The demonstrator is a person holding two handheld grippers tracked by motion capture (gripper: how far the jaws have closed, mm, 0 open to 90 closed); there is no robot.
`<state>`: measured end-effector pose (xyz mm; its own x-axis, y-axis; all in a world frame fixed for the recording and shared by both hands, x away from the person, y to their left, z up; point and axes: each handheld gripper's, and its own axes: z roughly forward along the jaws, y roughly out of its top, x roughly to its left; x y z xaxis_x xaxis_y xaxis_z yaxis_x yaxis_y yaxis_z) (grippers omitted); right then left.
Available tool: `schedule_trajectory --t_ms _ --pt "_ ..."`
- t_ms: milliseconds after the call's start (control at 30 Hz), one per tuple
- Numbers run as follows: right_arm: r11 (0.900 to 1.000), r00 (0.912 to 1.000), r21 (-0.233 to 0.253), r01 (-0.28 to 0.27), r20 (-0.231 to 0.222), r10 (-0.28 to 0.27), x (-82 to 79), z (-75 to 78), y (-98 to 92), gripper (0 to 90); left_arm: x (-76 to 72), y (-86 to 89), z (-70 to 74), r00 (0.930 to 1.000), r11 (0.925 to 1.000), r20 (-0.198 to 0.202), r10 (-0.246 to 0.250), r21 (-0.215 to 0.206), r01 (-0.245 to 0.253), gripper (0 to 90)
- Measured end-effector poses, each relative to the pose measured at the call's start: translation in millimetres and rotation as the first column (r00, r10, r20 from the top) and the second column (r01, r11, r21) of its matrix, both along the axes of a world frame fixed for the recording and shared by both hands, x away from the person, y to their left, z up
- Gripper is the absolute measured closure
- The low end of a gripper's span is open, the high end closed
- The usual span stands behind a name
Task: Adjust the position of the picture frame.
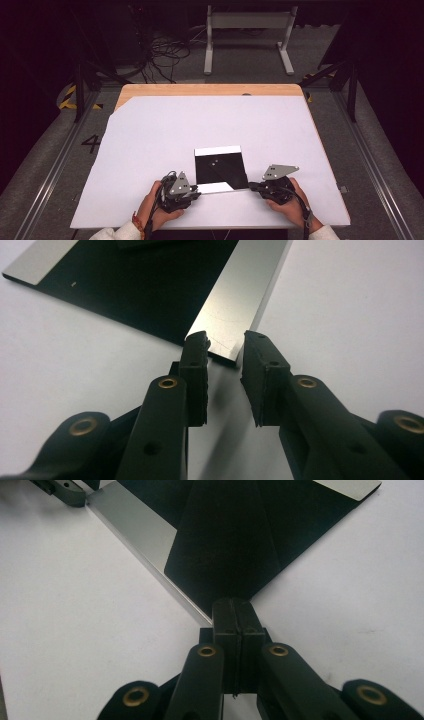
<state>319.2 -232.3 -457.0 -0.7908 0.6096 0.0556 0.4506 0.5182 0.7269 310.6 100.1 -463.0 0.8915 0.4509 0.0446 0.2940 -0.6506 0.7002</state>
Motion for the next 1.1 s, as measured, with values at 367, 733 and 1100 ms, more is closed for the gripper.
schedule_trajectory --t_ms 367,733,1100 --pt "0.999 0.9981 -0.020 0.026 0.057 -0.025 -3.4 -1.5 6.8 90.0 6.1 -4.7 1.1 0.9995 0.9997 0.030 0.012 0.023 -0.012 69.8" --pt "1.000 0.9985 -0.010 0.029 0.047 -0.028 -1.3 -1.7 5.8 90.0 15.4 -3.4 0.9 0.9997 0.9998 0.022 0.011 0.018 -0.011 70.2" --pt "0.999 0.9966 -0.043 0.020 0.080 -0.017 -2.4 6.5 1.1 89.1 16.1 26.1 11.6 0.9981 0.9981 0.055 0.028 -0.056 -0.025 70.6"
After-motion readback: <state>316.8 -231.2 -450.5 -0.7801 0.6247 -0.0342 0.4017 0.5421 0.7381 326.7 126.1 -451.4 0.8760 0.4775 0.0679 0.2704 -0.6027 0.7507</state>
